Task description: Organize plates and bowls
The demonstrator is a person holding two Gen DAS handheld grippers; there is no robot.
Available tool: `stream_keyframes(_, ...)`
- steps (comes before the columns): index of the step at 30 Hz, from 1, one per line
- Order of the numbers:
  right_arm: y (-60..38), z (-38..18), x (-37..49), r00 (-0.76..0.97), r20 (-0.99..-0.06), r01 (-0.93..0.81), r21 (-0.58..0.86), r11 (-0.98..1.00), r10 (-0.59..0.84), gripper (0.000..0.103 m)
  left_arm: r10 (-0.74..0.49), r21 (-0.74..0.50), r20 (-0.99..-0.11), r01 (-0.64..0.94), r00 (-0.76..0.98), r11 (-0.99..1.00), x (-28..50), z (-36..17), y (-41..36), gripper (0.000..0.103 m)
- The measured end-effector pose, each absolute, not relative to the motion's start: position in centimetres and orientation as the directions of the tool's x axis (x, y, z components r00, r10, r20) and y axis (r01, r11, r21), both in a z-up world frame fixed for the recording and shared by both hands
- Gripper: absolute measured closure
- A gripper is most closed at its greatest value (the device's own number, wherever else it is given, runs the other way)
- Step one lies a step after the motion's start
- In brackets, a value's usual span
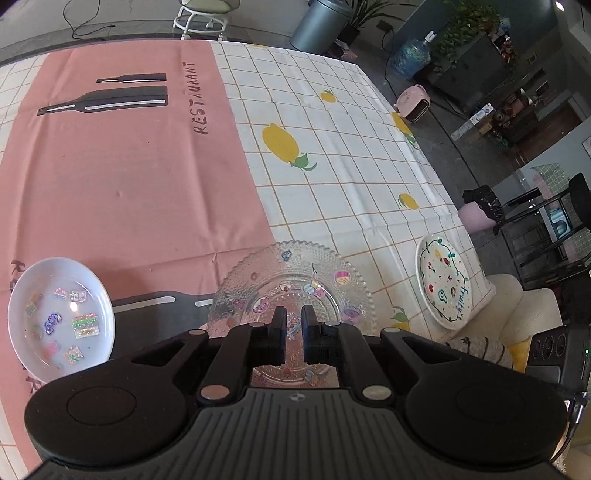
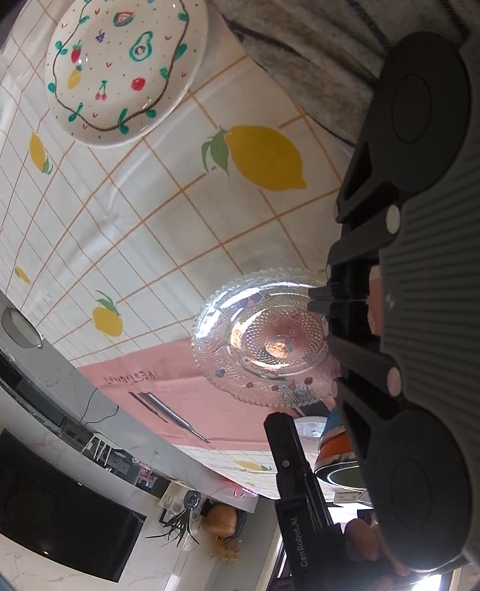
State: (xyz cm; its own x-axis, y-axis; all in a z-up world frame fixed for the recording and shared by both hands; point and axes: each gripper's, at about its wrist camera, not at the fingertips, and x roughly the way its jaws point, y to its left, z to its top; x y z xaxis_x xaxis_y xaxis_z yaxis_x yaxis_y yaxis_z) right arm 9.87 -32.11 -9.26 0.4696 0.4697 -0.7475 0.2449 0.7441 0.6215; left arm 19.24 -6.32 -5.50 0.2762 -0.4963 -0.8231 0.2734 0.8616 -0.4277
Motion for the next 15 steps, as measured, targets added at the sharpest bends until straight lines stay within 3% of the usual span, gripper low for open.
stream_keyframes(5, -32.1, -9.4, 9.9, 0.46, -0.761, 0.252, 0.606, 0.755, 0.457, 0.103, -0.396, -0.305, -0.861, 0.297, 0.319, 0.905, 20.5, -4.7, -6.0, 0.093)
stream_keyframes(6, -32.0, -9.3, 9.9, 0.461, -0.766, 0.247, 0.596, 0.764, 0.448, 0.103, -0.38, -0.277, -0.873, 0.331, 0.305, 0.902, 21.0, -4.6, -6.2, 0.087)
stream_keyframes(15, -30.8, -8.7, 9.9, 0.47, -0.803, 0.194, 0.5, 0.844, 0.368, 0.1, -0.348, -0.248, -0.915, 0.398, 0.204, 0.883, 23.8, -7.1, -8.9, 0.073)
